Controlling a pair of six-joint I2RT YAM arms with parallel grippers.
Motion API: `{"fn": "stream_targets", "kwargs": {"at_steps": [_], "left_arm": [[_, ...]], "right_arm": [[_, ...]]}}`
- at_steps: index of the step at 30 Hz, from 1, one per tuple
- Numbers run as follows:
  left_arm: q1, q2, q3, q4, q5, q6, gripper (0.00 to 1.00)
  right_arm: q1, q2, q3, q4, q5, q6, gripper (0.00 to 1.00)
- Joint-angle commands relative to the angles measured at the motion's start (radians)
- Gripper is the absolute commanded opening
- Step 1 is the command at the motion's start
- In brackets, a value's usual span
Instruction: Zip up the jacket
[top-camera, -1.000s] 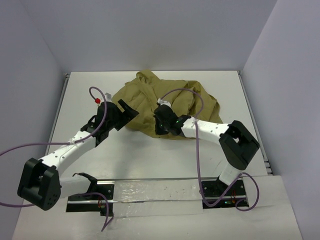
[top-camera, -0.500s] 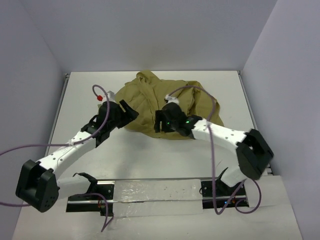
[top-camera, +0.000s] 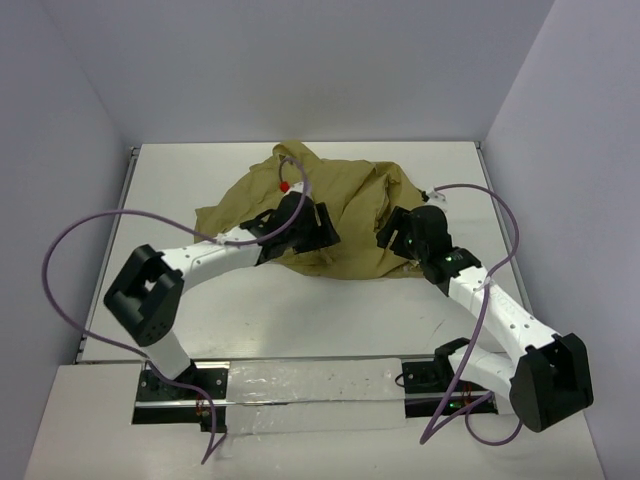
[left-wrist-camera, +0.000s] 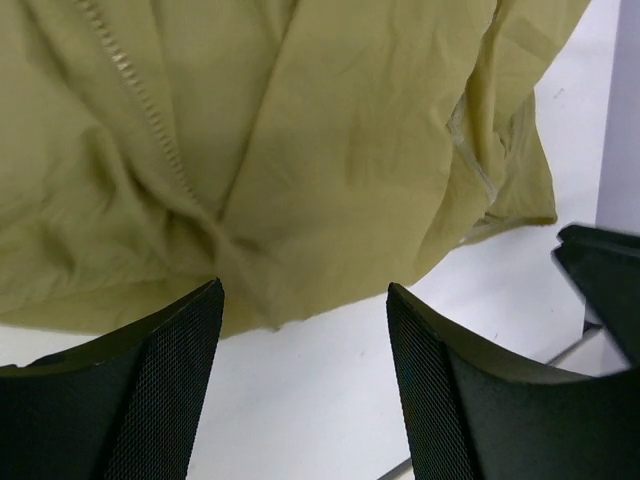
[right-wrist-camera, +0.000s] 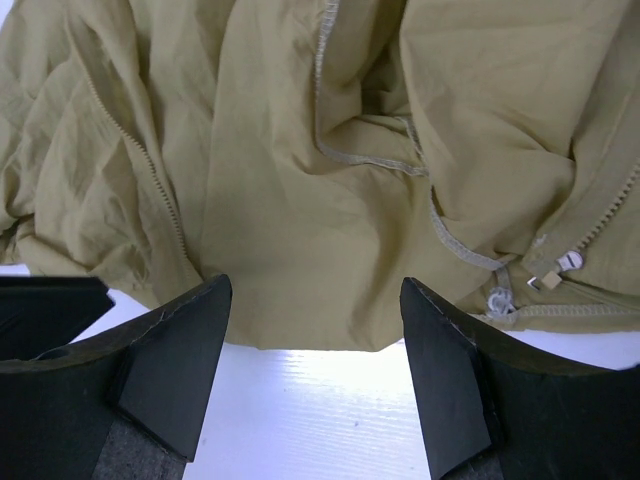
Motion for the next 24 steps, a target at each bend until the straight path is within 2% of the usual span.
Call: {"fn": "stream_targets", "kwargs": {"at_steps": [1, 11, 20, 24], "left_arm": [[-0.048, 0.092, 0.163, -0.139, -0.097, -0.027, 0.73], [-0.054, 0.102, 0.131, -0.182, -0.215, -0.104, 0.68], [-0.054, 0.156, 0.124, -0.143, -0.186, -0.13, 0.65], [-0.054, 0.181, 0.124, -0.115, -0.172, -0.136, 0.6]], "right_arm": [[-0.018, -0.002, 0.0, 0.001, 0.0, 0.008, 0.76], [-0.028, -0.015, 0.0, -0.013, 0.012, 0.002, 0.76], [-0.03, -0.037, -0.015, -0.011, -0.003, 0.007, 0.77], [-0.031, -0.038, -0.008, -0.024, 0.01, 0.005, 0.77]]}}
